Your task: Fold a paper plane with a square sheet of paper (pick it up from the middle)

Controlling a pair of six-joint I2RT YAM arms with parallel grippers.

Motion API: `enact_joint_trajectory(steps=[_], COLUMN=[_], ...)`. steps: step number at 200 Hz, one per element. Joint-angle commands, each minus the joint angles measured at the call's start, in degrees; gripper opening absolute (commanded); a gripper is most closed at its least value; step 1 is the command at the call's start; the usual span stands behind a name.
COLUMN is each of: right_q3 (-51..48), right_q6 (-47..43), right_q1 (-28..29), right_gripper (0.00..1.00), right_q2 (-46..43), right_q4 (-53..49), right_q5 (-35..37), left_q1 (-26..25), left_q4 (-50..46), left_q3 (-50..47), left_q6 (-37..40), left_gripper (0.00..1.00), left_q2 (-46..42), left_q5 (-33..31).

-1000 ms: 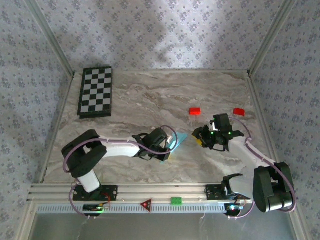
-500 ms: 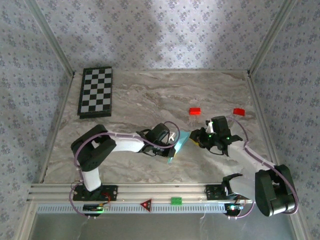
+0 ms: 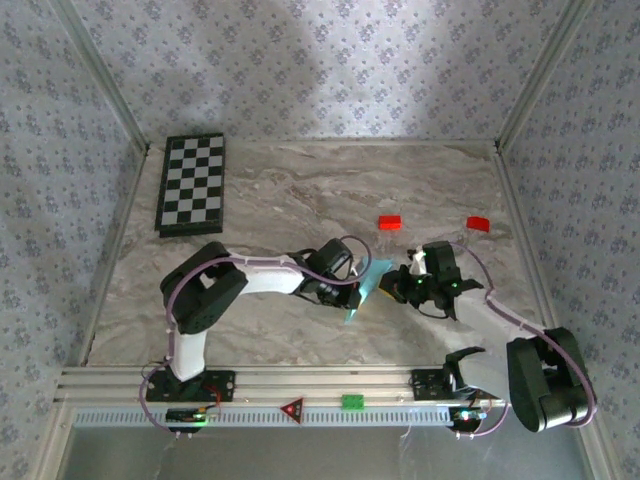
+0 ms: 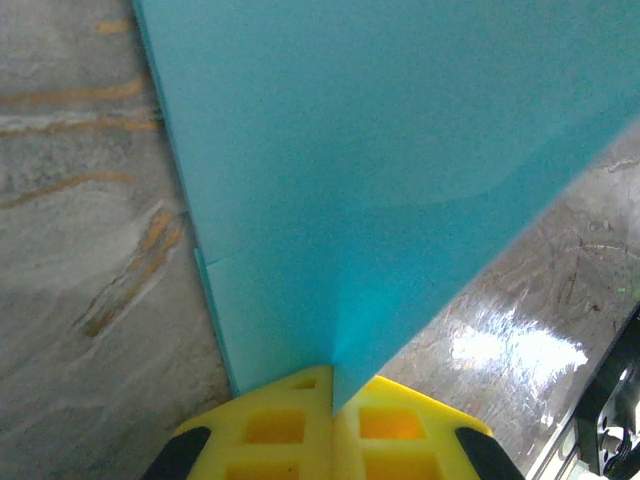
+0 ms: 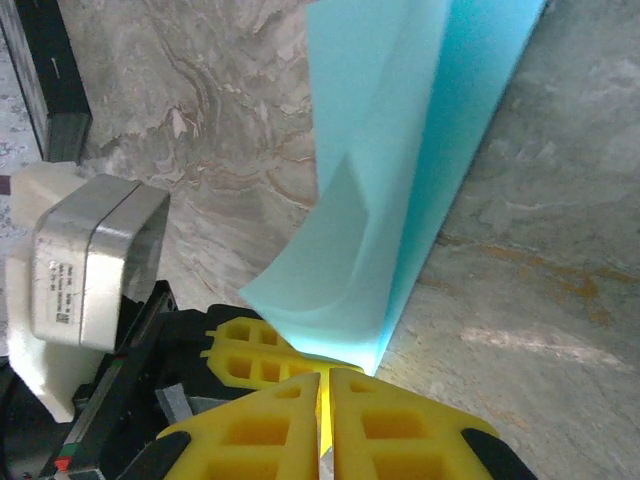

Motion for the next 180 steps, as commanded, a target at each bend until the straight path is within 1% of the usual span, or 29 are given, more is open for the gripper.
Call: enact_joint_trajectory(steps=[1, 49, 75, 102, 111, 132, 154, 162, 180], right_q3=[-0.37, -0.06, 1.25, 0.29, 0.29, 0.39, -0.26, -0.37, -0.58], right_q6=[0.91, 3.74, 4.16, 5.82, 5.32, 3.88, 3.00, 2.33, 0.63], right_q1=[0.41, 1.89, 2.68, 2.81, 2.84, 1.83, -0.55, -1.79, -4.55], right_gripper=[0.13, 0.11, 0.10, 0.12, 0.12, 0.12, 0.12, 0.13, 0.14], right_q2=[0.78, 5.82, 8.96, 7.83, 6.69, 2.98, -2.73, -4.83, -8.55], right_q4=[3.12, 11.04, 11.49, 12.16, 10.92, 3.51, -3.60, -6.07, -10.23], right_q5=[-1.53, -2.01, -1.40, 0.64, 1.44, 5.34, 8.93, 9.38, 9.79], left_q1=[0.44, 0.40, 0.49, 0.57, 0.57, 0.66, 0.81, 1.14, 1.19], left_q4=[-5.89, -6.29, -5.95, -5.97, -5.37, -5.21, -3.19, -2.72, -4.08], left_q3=[2.26, 3.96, 3.99, 3.89, 3.66, 3.68, 1.48, 0.30, -1.98], left_q6=[-0.26, -0.79, -1.11, -1.27, -1.47, -1.65, -3.19, -4.35, -6.17], left_gripper=[0.04, 0.04, 0.04, 0.03, 0.03, 0.01, 0.00, 0.00, 0.00], left_q2=[2.39, 4.50, 4.62, 4.36, 4.20, 4.02, 1.78, 0.51, -2.60], left_q5=[0.63, 3.20, 2.92, 2.13, 2.21, 1.80, -1.41, -3.17, -9.65])
